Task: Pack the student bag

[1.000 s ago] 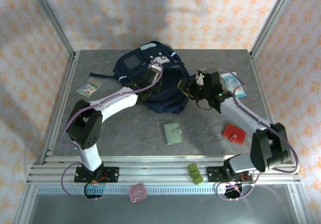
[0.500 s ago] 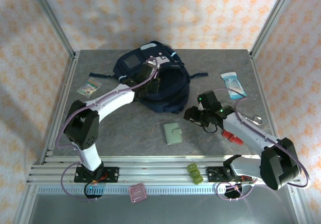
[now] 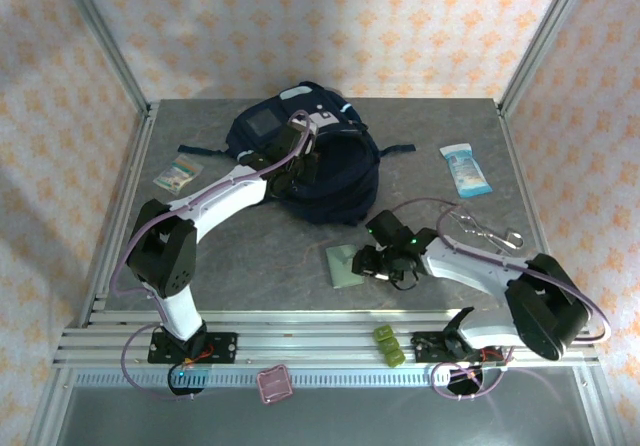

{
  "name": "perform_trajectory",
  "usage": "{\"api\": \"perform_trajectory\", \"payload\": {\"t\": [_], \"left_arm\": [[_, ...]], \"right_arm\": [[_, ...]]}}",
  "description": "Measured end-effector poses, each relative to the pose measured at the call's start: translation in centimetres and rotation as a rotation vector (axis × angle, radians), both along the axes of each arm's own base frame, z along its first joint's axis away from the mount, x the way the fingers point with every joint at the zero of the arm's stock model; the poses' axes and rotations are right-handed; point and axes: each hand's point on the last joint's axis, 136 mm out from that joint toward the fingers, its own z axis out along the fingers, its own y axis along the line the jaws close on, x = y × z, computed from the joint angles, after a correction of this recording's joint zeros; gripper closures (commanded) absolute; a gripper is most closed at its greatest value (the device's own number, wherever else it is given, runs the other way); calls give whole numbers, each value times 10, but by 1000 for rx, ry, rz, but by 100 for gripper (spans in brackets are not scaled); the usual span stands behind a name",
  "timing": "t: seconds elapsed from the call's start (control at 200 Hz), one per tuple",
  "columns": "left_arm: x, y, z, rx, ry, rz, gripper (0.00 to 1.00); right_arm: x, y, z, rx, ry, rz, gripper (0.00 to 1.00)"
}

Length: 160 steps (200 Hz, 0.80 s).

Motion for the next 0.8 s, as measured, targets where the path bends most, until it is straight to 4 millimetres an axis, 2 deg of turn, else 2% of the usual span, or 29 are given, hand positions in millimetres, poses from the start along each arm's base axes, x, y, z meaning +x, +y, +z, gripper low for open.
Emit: {"api": "perform_trajectory", "payload": {"t": [0.14,0.23,0.34,0.4,0.466,0.581,0.801], "left_arm": [[0,-1,0,-15,7,-5,100],[0,-1,0,-22,10,-7,100],[0,-1,0,-28,13,-3,100],[0,-1,-1,-32,14,-2,100],[0,-1,-1,-35,15,1,100],[0,-1,-1,-38,16,2,100],[0,0,-1,-44,19,2,100]], "right_arm": [[-4,7,-13,-32,18,11,48],[-3,9,-13,-52,11,8,51],[-3,6,-16,-112,12,6,63],[-3,5,-17,-146,14,3,74],[-2,12,-18,-163,4,16,86],[3,27,-16,-158,-24,37,100],[5,29,-14,-173,-45,24,100]]}}
